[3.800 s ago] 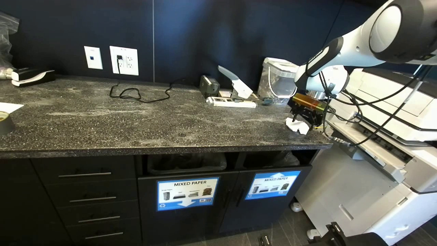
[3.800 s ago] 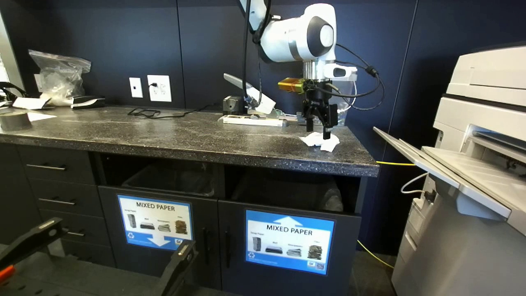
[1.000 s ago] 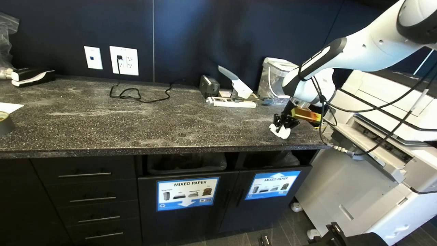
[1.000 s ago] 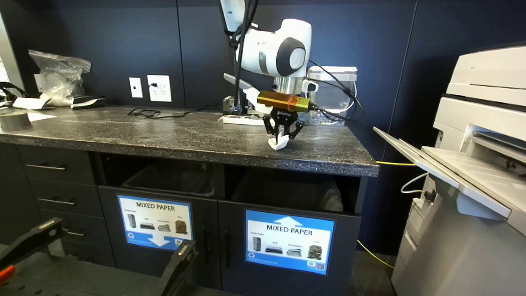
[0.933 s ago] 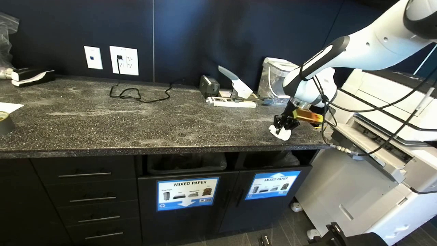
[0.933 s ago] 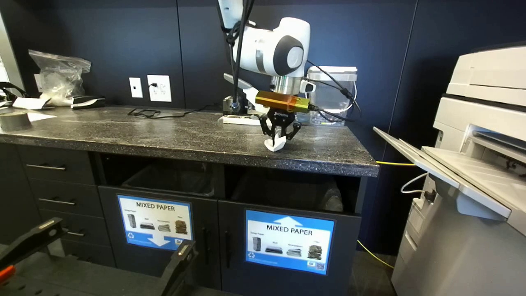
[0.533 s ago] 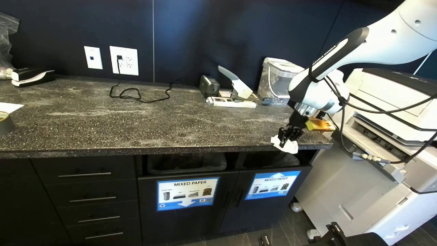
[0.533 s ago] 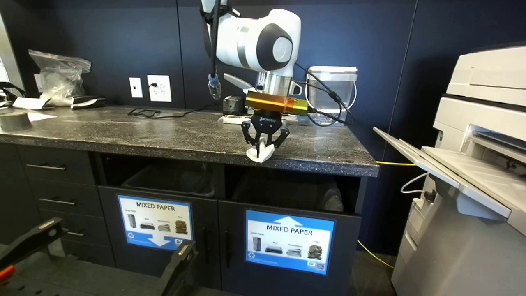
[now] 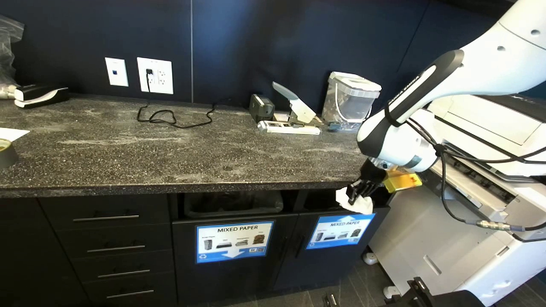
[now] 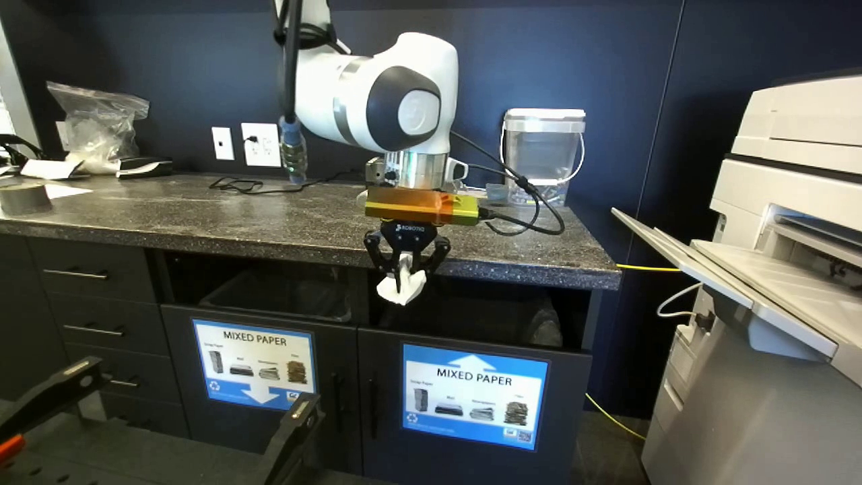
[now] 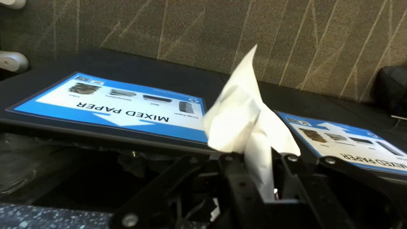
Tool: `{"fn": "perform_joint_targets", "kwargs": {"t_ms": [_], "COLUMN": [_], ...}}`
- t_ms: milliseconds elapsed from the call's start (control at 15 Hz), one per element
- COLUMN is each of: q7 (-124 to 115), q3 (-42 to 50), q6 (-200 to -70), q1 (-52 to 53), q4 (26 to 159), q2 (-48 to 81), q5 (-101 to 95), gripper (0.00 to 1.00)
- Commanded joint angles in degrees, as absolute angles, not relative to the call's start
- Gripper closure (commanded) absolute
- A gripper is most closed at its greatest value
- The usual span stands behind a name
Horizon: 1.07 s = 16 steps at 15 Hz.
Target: Put the papers in the bin to the right
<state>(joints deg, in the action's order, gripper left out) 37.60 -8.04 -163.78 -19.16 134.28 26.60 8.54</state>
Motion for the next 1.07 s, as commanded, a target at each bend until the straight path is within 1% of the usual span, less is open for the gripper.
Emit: {"fn": "perform_joint_targets", "kwargs": {"t_ms": [0, 267, 400, 533, 733, 1000], "q7": [37.19, 32.99, 28.94, 23.95, 18.41, 14.45], "q3": [-12.55, -20.11, -21.17, -19.04, -13.32, -5.91], "q6": [-174.56, -186.45, -192.24, -198.44, -206.5, -214.57], "q1": [-21.97, -28.36, -29.94, -28.97, -24.92, -18.46], "q4": [139.27, 140.98, 141.39, 141.23, 139.1, 134.67], "q2": [26.96, 31.79, 35.02, 38.64, 44.16, 50.54], "q5": [10.2, 6.85, 1.9, -4.46, -11.18, -13.03], "gripper": [0.87, 0.87, 0.87, 0.87, 0.87, 0.87]}}
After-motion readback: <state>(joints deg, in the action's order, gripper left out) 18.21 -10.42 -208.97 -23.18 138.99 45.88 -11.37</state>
